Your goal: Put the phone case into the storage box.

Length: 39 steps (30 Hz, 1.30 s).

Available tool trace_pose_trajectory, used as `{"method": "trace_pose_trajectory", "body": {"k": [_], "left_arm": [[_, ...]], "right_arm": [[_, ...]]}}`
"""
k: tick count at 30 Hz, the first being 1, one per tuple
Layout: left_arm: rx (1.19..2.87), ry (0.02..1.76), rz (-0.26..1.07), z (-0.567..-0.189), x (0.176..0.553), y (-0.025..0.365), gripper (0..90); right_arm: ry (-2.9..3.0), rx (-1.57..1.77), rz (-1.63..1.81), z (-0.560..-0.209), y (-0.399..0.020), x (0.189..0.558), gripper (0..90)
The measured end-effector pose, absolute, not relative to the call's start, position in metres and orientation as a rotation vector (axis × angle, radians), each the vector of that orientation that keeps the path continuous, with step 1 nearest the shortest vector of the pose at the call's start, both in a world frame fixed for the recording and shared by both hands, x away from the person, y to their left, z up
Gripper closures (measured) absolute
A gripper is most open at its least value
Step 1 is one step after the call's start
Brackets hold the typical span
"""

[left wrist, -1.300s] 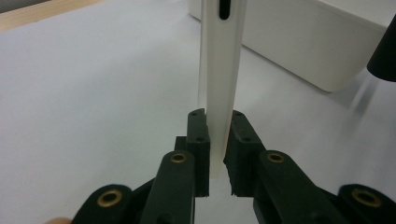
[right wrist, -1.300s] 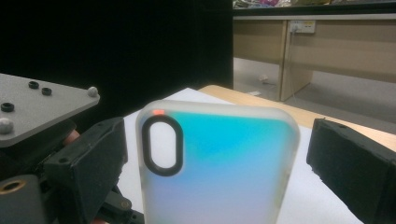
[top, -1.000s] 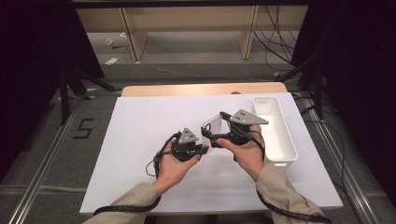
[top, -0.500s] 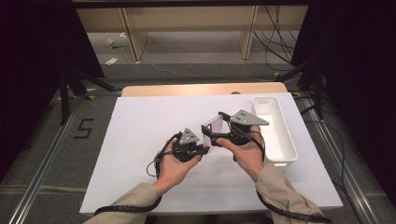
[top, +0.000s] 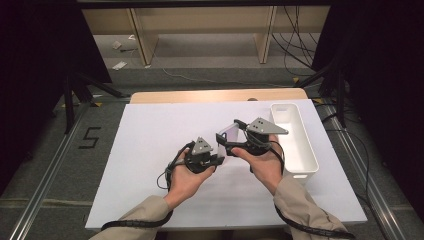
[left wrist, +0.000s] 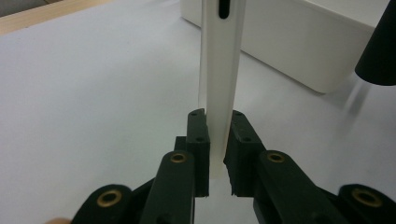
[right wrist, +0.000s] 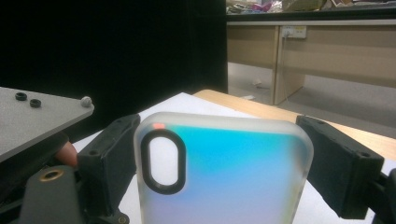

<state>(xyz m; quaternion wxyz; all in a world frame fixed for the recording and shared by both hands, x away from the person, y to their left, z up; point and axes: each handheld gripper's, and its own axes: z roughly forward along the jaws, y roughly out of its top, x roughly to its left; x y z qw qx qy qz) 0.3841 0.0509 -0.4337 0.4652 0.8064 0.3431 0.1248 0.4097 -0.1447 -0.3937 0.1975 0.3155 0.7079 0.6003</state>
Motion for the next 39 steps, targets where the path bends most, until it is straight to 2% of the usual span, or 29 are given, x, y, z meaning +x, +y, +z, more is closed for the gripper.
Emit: {"method": "trace_pose_trajectory", "body": {"k": [6, 8, 9, 13, 16, 21, 22, 39], "left_arm": [[1.977, 0.798, 0.306, -0.432, 0.385, 0.052, 79.9], [1.975, 0.765, 0.315, -0.43, 0.386, 0.054, 75.7], [1.97, 0.746, 0.302, -0.43, 0.386, 0.054, 70.8], [1.974, 0.663, 0.304, -0.427, 0.388, 0.058, 42.3], [1.945, 0.667, 0.299, -0.423, 0.388, 0.065, 20.9], [1.919, 0.637, 0.3, -0.416, 0.387, 0.078, 2.0], [1.917, 0.635, 0.301, -0.415, 0.387, 0.081, 0.0], [1.888, 0.652, 0.365, -0.414, 0.377, 0.117, 0.0]], "right_arm": [[1.969, 0.868, 1.676, -0.391, -0.145, 0.408, 18.1], [1.963, 0.869, 1.683, -0.39, -0.146, 0.408, 18.1], [1.962, 0.863, 1.682, -0.389, -0.147, 0.408, 18.1], [1.948, 0.868, 1.685, -0.386, -0.151, 0.409, 18.1], [1.944, 0.863, 1.692, -0.384, -0.154, 0.409, 18.1], [1.938, 0.856, 1.693, -0.381, -0.157, 0.41, 18.1], [1.938, 0.857, 1.694, -0.381, -0.158, 0.41, 18.1], [1.926, 0.871, 1.681, -0.378, -0.164, 0.411, 18.2]]}}
